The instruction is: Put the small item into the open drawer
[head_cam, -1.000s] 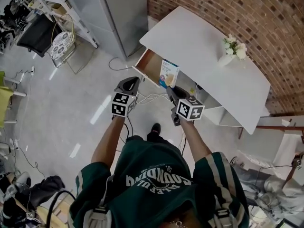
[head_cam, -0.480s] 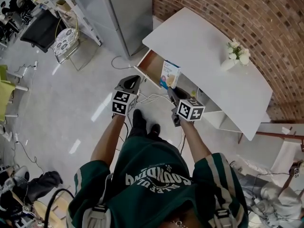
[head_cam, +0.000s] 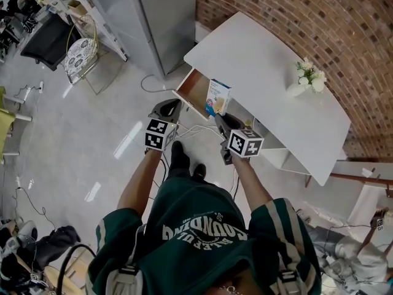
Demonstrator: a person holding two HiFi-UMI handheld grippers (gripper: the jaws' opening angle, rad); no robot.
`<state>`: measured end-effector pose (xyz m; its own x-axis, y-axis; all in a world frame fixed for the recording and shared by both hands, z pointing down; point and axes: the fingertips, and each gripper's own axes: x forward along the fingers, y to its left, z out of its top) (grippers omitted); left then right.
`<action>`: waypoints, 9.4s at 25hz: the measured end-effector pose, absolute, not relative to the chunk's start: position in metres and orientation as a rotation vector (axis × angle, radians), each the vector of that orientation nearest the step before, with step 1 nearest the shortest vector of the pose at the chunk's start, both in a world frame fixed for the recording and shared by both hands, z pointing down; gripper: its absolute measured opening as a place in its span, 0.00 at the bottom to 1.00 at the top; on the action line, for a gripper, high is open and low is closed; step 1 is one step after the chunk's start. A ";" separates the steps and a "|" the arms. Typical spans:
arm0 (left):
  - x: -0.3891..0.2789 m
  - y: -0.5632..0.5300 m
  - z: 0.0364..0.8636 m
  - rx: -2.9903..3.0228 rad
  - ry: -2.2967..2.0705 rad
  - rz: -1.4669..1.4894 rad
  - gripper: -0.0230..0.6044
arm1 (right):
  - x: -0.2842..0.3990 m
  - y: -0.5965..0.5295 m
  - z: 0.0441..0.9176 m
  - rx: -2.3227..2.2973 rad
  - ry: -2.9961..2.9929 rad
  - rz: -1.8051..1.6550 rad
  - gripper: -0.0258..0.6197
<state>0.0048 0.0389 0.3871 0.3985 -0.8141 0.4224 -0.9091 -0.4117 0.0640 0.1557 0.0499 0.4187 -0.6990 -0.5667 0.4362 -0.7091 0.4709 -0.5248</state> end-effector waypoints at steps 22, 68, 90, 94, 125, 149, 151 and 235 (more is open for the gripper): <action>-0.066 -0.058 0.433 2.420 -1.290 0.472 0.06 | 0.072 -0.020 0.457 1.256 -2.365 1.121 0.22; -0.072 -0.072 0.528 2.298 -1.211 0.603 0.06 | 0.067 -0.031 0.577 1.164 -2.206 1.311 0.22; -0.057 -0.057 0.603 2.200 -1.151 0.615 0.06 | 0.065 -0.010 0.676 1.205 -2.020 1.505 0.22; -0.056 -0.046 0.620 2.179 -1.134 0.624 0.06 | 0.062 -0.010 0.695 1.258 -1.964 1.585 0.22; -0.045 -0.015 0.678 2.060 -1.092 0.647 0.06 | 0.073 -0.116 0.778 1.471 -1.836 1.634 0.22; -0.059 -0.008 0.699 1.970 -1.114 0.643 0.06 | 0.073 -0.150 0.841 1.513 -1.676 1.737 0.22; -0.057 -0.008 0.699 1.970 -1.112 0.639 0.06 | 0.073 -0.148 0.845 1.501 -1.658 1.743 0.22; -0.043 -0.093 0.476 2.388 -1.180 0.519 0.06 | 0.050 -0.091 0.526 1.264 -2.248 0.903 0.08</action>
<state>-0.0427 -0.0930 0.4756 0.5693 -0.6513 0.5017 -0.8099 -0.5490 0.2064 0.0500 -0.0912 0.5265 -0.5071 -0.5983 0.6204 -0.8612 0.3800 -0.3375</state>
